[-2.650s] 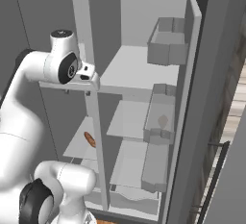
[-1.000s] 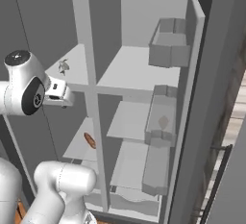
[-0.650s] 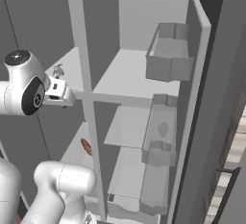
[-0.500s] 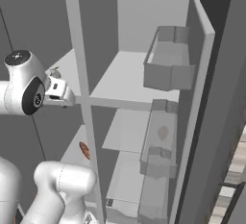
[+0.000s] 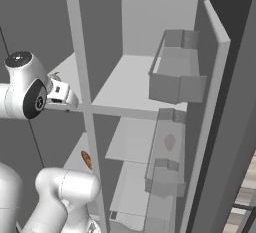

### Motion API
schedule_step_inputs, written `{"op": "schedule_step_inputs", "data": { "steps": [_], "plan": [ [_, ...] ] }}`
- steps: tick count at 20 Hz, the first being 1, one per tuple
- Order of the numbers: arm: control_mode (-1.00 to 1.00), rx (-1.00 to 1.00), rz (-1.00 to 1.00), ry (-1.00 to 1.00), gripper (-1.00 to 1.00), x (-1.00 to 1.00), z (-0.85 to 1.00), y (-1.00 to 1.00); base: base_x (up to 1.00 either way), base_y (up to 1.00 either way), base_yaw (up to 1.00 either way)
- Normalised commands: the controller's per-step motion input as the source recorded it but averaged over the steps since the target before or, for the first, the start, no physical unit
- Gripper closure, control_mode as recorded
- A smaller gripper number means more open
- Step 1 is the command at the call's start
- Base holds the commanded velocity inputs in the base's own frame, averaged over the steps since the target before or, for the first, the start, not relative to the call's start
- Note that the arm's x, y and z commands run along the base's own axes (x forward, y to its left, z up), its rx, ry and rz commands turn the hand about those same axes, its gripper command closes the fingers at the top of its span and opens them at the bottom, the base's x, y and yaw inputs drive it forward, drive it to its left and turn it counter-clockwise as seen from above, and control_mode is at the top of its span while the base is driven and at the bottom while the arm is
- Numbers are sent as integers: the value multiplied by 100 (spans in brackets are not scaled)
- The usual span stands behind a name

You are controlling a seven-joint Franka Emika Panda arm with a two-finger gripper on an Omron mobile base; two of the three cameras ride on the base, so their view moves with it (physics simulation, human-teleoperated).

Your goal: Pick up the frozen fish from the freezer, place it on any shelf in the fridge, and close the fridge and freezer doors when done.

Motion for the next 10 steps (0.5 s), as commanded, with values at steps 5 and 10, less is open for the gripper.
{"op": "schedule_step_inputs", "data": {
  "steps": [5,10],
  "plan": [
    [-100,0,1,-1,-100,3,4,5,12,18,1],
    [-100,0,3,-8,-100,35,25,15,0,0,0]
  ]
}}
